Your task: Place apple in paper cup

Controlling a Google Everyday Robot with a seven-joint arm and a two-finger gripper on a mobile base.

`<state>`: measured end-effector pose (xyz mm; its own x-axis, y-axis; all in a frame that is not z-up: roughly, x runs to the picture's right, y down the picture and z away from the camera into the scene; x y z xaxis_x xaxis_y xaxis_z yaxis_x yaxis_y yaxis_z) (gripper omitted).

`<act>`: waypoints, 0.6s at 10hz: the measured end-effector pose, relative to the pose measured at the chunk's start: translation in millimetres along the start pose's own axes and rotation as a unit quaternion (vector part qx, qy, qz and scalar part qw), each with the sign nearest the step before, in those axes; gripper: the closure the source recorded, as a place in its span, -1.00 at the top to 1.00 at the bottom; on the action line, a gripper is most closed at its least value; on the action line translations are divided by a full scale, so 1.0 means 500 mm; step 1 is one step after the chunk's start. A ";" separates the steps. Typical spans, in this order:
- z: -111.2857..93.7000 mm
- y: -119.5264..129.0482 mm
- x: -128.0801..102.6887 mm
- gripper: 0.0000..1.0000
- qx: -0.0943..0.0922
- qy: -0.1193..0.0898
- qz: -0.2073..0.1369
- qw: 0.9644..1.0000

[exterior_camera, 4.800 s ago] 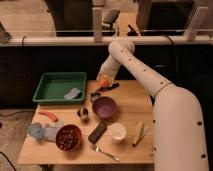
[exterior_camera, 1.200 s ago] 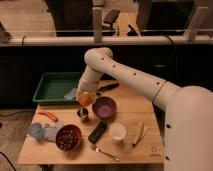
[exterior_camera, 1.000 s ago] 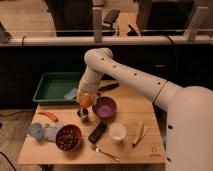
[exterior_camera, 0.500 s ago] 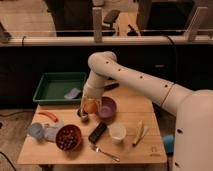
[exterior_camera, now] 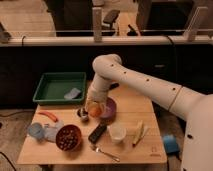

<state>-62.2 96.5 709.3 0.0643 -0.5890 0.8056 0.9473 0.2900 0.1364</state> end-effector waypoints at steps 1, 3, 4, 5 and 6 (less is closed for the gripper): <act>-0.003 0.014 -0.007 -0.95 -0.001 -0.001 0.008 1.000; -0.002 0.028 -0.018 -0.95 -0.003 -0.005 0.018 1.000; 0.001 0.035 -0.026 -0.95 -0.003 -0.008 0.022 1.000; 0.001 0.043 -0.031 -0.95 -0.004 -0.009 0.027 1.000; 0.002 0.049 -0.035 -0.95 -0.004 -0.010 0.032 0.999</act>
<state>-40.4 114.7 699.2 0.1180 -0.5550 0.8234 0.9438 0.3204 0.0807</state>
